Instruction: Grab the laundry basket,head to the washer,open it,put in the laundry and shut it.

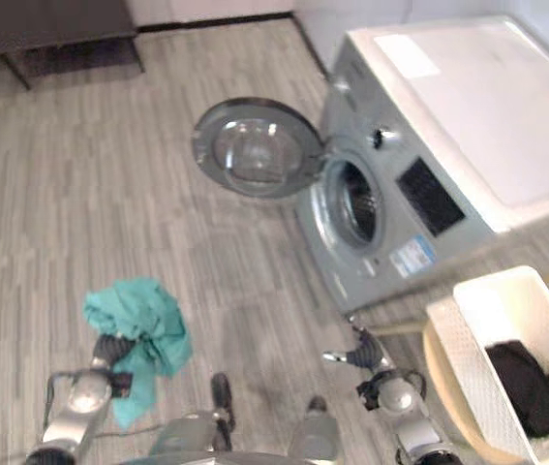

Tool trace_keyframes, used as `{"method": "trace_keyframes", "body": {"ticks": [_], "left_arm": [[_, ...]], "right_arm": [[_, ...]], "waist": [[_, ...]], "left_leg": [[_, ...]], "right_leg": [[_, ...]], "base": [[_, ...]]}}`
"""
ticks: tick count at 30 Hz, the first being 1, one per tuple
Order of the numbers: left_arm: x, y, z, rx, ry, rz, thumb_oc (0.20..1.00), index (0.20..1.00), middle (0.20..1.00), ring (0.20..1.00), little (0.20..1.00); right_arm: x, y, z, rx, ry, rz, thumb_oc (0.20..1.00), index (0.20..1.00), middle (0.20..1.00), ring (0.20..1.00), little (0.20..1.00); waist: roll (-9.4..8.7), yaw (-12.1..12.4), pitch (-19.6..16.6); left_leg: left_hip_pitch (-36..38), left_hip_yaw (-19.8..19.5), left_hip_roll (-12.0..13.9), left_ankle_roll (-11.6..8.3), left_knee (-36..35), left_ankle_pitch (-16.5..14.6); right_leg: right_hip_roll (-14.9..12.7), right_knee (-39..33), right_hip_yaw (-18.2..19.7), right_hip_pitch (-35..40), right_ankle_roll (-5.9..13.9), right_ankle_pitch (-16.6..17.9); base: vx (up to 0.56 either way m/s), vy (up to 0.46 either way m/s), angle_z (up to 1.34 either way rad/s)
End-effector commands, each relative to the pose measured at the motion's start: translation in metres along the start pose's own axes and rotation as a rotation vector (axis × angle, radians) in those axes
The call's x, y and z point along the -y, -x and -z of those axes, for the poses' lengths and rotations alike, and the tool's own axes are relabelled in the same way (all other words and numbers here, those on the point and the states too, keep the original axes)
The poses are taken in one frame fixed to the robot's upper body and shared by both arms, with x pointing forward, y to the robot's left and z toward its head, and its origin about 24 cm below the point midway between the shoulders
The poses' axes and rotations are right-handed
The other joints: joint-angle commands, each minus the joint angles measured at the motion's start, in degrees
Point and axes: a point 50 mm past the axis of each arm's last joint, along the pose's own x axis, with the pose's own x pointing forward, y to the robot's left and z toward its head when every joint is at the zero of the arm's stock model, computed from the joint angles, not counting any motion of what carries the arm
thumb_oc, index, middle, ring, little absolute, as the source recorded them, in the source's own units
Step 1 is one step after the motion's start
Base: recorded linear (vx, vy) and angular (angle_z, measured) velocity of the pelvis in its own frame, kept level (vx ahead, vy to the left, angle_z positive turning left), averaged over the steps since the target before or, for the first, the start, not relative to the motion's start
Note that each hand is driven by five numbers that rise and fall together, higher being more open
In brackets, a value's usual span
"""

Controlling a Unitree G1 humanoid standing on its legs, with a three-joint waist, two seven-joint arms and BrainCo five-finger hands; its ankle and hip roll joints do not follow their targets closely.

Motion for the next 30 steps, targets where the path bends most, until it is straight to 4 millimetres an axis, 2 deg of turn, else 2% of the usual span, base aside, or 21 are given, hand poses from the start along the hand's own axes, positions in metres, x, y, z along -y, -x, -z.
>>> {"method": "trace_keyframes", "body": {"ticks": [1, 2, 4, 6, 7, 8, 9, 10, 13, 15, 16, 18, 20, 21, 22, 24, 27, 28, 29, 30], "left_arm": [[-0.004, 0.002, -0.012, 0.083, -0.001, -0.019, 0.200, 0.200, 0.200, 0.200, 0.200], [0.001, 0.000, -0.016, 0.096, -0.014, 0.012, 0.200, 0.200, 0.200, 0.200, 0.200], [0.003, 0.000, -0.016, 0.096, -0.015, 0.021, 0.200, 0.200, 0.200, 0.200, 0.200], [0.006, 0.000, -0.015, 0.092, -0.026, 0.038, 0.200, 0.200, 0.200, 0.200, 0.200], [0.006, 0.000, -0.016, 0.092, -0.026, 0.039, 0.200, 0.200, 0.200, 0.200, 0.200], [0.011, 0.001, -0.015, 0.094, -0.031, 0.063, 0.200, 0.200, 0.200, 0.200, 0.200], [0.012, 0.001, -0.015, 0.094, -0.031, 0.064, 0.200, 0.200, 0.200, 0.200, 0.200], [0.018, 0.003, -0.014, 0.096, -0.052, 0.101, 0.200, 0.200, 0.200, 0.200, 0.200], [0.025, 0.007, -0.010, 0.087, -0.054, 0.135, 0.200, 0.200, 0.200, 0.200, 0.200], [0.029, 0.009, -0.009, 0.083, -0.057, 0.155, 0.200, 0.200, 0.200, 0.200, 0.200], [0.033, 0.007, -0.013, 0.098, -0.069, 0.175, 0.200, 0.200, 0.200, 0.200, 0.200], [0.036, 0.006, -0.015, 0.103, -0.069, 0.183, 0.200, 0.200, 0.200, 0.200, 0.200], [0.037, 0.004, -0.018, 0.117, -0.082, 0.193, 0.200, 0.200, 0.200, 0.200, 0.200], [0.038, 0.004, -0.021, 0.130, -0.099, 0.199, 0.200, 0.200, 0.200, 0.200, 0.200], [0.038, 0.004, -0.021, 0.130, -0.099, 0.199, 0.200, 0.200, 0.200, 0.200, 0.200], [0.037, 0.004, -0.022, 0.138, -0.115, 0.198, 0.200, 0.200, 0.200, 0.200, 0.200], [0.038, 0.006, -0.019, 0.125, -0.113, 0.200, 0.200, 0.200, 0.200, 0.200, 0.200], [0.039, 0.006, -0.019, 0.124, -0.112, 0.204, 0.200, 0.200, 0.200, 0.200, 0.200], [0.040, 0.007, -0.018, 0.122, -0.108, 0.208, 0.200, 0.200, 0.200, 0.200, 0.200], [0.040, 0.007, -0.018, 0.122, -0.108, 0.208, 0.200, 0.200, 0.200, 0.200, 0.200]], "right_arm": [[0.017, -0.004, -0.015, 0.075, 0.028, 0.053, 1.000, 1.000, 1.000, 1.000, 1.000], [0.017, -0.004, -0.012, 0.065, 0.030, 0.048, 1.000, 1.000, 1.000, 1.000, 1.000], [0.016, -0.003, -0.011, 0.061, 0.033, 0.045, 1.000, 1.000, 1.000, 1.000, 1.000], [0.014, -0.004, -0.012, 0.059, 0.040, 0.035, 1.000, 1.000, 1.000, 1.000, 1.000], [0.014, -0.004, -0.012, 0.059, 0.040, 0.036, 1.000, 1.000, 1.000, 1.000, 1.000], [0.013, -0.004, -0.011, 0.058, 0.042, 0.030, 1.000, 1.000, 1.000, 1.000, 1.000], [0.013, -0.003, -0.011, 0.057, 0.043, 0.030, 1.000, 1.000, 1.000, 1.000, 1.000], [0.012, -0.001, -0.007, 0.050, 0.038, 0.029, 1.000, 1.000, 1.000, 1.000, 1.000], [0.014, 0.001, -0.003, 0.039, 0.049, 0.030, 1.000, 1.000, 1.000, 1.000, 1.000], [0.016, 0.002, -0.002, 0.040, 0.047, 0.033, 1.000, 1.000, 1.000, 1.000, 1.000], [0.020, 0.002, -0.002, 0.039, 0.047, 0.044, 1.000, 1.000, 1.000, 1.000, 1.000], [0.022, 0.002, 0.000, 0.032, 0.049, 0.049, 1.000, 1.000, 1.000, 1.000, 1.000], [0.024, 0.002, 0.000, 0.029, 0.051, 0.060, 1.000, 1.000, 1.000, 1.000, 1.000], [0.025, 0.002, 0.000, 0.029, 0.054, 0.065, 1.000, 1.000, 1.000, 1.000, 1.000], [0.025, 0.002, 0.000, 0.029, 0.054, 0.065, 1.000, 1.000, 1.000, 1.000, 1.000], [0.023, 0.001, 0.001, 0.024, 0.058, 0.060, 1.000, 1.000, 1.000, 1.000, 1.000], [0.020, -0.002, -0.002, 0.031, 0.062, 0.050, 1.000, 1.000, 1.000, 1.000, 1.000], [0.020, -0.003, -0.002, 0.032, 0.062, 0.054, 1.000, 1.000, 1.000, 1.000, 1.000], [0.020, -0.003, -0.003, 0.032, 0.064, 0.052, 1.000, 1.000, 1.000, 1.000, 1.000], [0.020, -0.003, -0.003, 0.032, 0.064, 0.052, 1.000, 1.000, 1.000, 1.000, 1.000]], "waist": [[1.36, -0.97, 0.94], [1.18, -1.40, 1.73], [1.31, -1.67, 2.02], [1.25, -1.44, 1.73], [0.98, -1.68, 1.92], [1.32, -1.67, 1.61], [1.47, -1.89, 1.68], [0.88, -2.27, 1.36], [1.37, -3.00, -0.14], [1.38, -3.30, -0.14], [1.05, -3.22, 0.37], [0.76, -3.13, 0.61], [-0.05, -2.75, 0.86], [-0.90, -2.31, 1.03], [-0.93, -2.28, 1.02], [-1.24, -1.11, 1.32], [-0.68, 0.49, 1.46], [-0.42, 0.82, 1.39], [-0.16, 0.92, 1.17], [-0.15, 0.92, 1.13]], "left_leg": [[2.60, -2.65, -0.08, -3.01, 5.64, -8.35], [5.00, -5.02, -1.24, -2.78, 5.46, -9.55], [6.04, -5.91, -1.42, -2.82, 5.41, -10.17], [8.34, -7.18, -1.74, -3.21, 4.71, -11.62], [7.90, -6.95, -2.01, -3.10, 4.79, -10.82], [9.81, -7.91, -1.83, -3.60, 4.70, -12.25], [9.94, -8.17, -1.71, -3.63, 4.69, -12.31], [10.73, -8.74, -2.40, -3.90, 5.31, -12.63], [10.99, -7.99, -0.86, -6.33, 7.69, -12.28], [8.67, -6.79, 0.82, -8.06, 15.30, -9.80], [5.07, -5.38, 2.56, -8.83, 20.93, -7.02], [3.21, -4.27, 3.58, -8.57, 22.26, -6.87], [0.08, -3.52, 3.92, -7.33, 20.85, -8.29], [-3.21, -4.85, 3.64, -6.89, 18.26, -8.34], [-3.18, -4.82, 3.62, -6.89, 18.22, -8.33], [-7.01, -8.44, 2.91, -7.60, 14.58, -4.17], [-9.67, -15.32, 1.89, -8.66, 8.60, 0.98], [-10.55, -16.84, 1.51, -8.80, 7.59, 1.97], [-10.09, -17.50, 1.45, -8.67, 7.03, 1.70], [-10.12, -17.50, 1.46, -8.67, 7.01, 1.72]], "right_leg": [[7.33, -5.77, -2.98, 2.83, -2.24, 1.75], [7.31, -7.31, -5.62, -0.67, -2.13, 4.25], [7.21, -7.96, -6.86, -0.69, -1.95, 4.49], [7.12, -9.32, -9.96, -2.08, -1.05, 4.94], [6.71, -9.70, -10.66, -2.18, -1.47, 5.92], [6.76, -10.04, -12.77, -2.71, -0.67, 5.48], [6.79, -10.06, -13.06, -2.48, -0.66, 5.39], [6.31, -12.36, -13.34, -0.69, -1.53, 6.22], [7.48, -14.10, -12.00, 2.04, -2.84, 6.24], [8.51, -15.18, -10.93, 4.27, -4.05, 5.87], [9.06, -16.40, -10.08, 6.49, -5.10, 4.76], [8.85, -16.70, -9.88, 7.38, -5.41, 4.15], [8.45, -17.15, -8.83, 8.62, -5.40, 3.42], [8.39, -17.51, -7.24, 9.69, -5.24, 2.80], [8.37, -17.49, -7.22, 9.68, -5.23, 2.78], [9.18, -18.00, -5.13, 10.92, -5.22, 2.33], [10.69, -17.87, -0.97, 12.69, -4.99, 1.26], [10.93, -17.43, 0.44, 13.27, -4.96, 0.74], [11.18, -16.81, 1.80, 13.59, -4.89, 0.17], [11.19, -16.81, 1.81, 13.55, -4.89, 0.18]], "base": [[0.31, -0.004, 0.44], [0.25, -0.019, 0.47], [0.29, -0.029, 0.51], [0.26, -0.054, 0.58], [0.26, -0.093, 0.22], [0.17, -0.062, 0.23], [0.34, -0.144, 0.42], [0.18, -0.139, 0.46], [0.24, -0.157, 0.48], [0.20, -0.141, 0.44], [0.14, -0.099, 0.11], [0.10, -0.050, -0.30], [0.19, -0.008, -0.35], [0.20, 0.015, -0.08], [0.21, 0.031, -0.21], [0.18, 0.046, -0.51], [0.25, 0.101, -0.72], [0.27, 0.159, -0.76], [0.18, 0.111, -0.89], [0.38, 0.336, -1.31]]}}
